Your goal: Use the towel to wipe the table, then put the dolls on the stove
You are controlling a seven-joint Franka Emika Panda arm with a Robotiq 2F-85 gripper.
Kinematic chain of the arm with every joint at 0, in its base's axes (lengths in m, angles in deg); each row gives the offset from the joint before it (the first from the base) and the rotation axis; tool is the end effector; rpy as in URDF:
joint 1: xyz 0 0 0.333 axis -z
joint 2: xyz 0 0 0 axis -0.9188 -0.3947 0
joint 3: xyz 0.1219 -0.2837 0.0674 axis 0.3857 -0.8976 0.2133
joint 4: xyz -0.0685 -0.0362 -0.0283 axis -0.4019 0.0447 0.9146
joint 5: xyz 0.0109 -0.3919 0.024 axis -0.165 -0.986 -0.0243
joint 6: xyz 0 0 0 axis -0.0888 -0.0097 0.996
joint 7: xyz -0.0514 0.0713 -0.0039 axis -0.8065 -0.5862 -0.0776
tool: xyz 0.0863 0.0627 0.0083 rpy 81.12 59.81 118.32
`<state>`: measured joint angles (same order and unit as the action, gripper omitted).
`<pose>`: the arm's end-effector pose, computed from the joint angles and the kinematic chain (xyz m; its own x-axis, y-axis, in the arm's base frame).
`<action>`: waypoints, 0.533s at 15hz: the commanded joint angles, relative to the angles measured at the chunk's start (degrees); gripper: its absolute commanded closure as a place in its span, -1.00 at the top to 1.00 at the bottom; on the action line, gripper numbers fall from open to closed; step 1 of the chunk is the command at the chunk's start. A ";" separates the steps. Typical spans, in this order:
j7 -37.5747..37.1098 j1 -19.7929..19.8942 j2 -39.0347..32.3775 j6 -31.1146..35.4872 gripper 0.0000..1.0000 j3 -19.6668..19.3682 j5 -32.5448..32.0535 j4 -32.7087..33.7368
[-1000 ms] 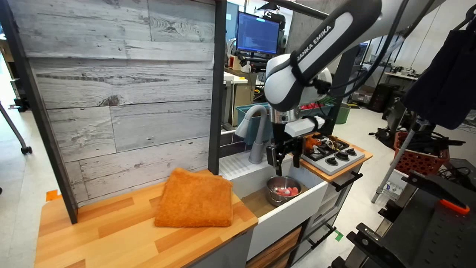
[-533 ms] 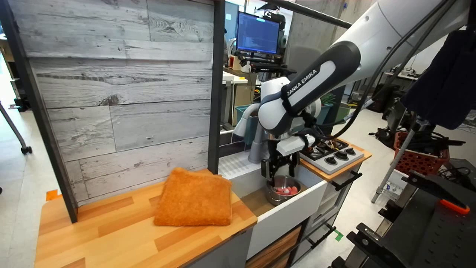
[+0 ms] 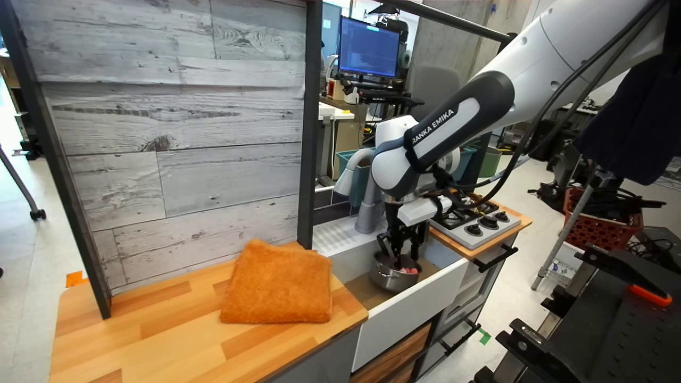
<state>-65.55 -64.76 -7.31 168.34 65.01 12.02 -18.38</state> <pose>0.6935 -0.0653 -0.0795 0.9622 -0.1306 -0.2390 -0.0856 -0.9781 0.1897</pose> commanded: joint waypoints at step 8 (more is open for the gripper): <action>1.82 -1.67 -0.60 0.09 1.00 0.93 0.82 1.37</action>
<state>-64.90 -65.22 -7.28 168.44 65.51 12.12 -18.52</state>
